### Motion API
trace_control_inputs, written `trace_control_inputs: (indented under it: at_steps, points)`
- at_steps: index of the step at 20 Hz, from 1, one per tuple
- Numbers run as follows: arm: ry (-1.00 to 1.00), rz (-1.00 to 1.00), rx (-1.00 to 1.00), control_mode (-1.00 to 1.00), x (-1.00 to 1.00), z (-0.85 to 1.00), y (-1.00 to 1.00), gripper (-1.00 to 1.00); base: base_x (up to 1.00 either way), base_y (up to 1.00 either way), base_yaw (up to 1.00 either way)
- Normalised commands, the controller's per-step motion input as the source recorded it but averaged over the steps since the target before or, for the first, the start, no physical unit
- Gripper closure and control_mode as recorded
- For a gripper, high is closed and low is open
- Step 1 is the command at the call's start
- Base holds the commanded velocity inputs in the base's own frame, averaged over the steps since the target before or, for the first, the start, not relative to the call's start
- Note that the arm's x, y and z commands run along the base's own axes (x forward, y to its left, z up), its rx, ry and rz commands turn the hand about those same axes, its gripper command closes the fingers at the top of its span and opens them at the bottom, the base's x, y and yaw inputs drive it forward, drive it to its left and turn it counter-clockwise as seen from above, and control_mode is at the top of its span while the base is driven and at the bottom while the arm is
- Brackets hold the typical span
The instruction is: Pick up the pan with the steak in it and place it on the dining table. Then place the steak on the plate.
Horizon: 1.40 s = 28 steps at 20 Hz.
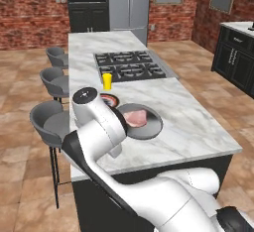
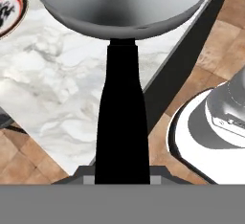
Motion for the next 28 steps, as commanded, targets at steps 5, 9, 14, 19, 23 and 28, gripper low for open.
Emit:
trace_control_inputs:
  at_steps: [5, 9, 14, 19, 23, 28]
  points:
    - [0.08, 0.0, 0.0, -1.0, 0.66, -0.4, 0.01, 1.0, 0.0, 0.0, 0.0]
    - [0.09, 0.0, 0.0, -1.0, 0.41, -0.49, 0.06, 1.0, 0.0, 0.0, 0.0]
    - [0.03, 0.0, -0.03, -1.0, 0.23, -0.33, 0.1, 1.0, 0.0, 0.0, 0.0]
    - [0.01, 0.0, -0.01, -1.0, 0.02, -0.02, 0.0, 1.0, 0.0, 0.0, 0.0]
    - [0.03, 0.0, -0.01, -1.0, 0.34, -0.13, 0.02, 1.0, 0.0, 0.0, 0.0]
    - [0.08, 0.0, 0.0, -1.0, 0.55, -0.26, 0.05, 1.0, 0.0, 0.0, 0.0]
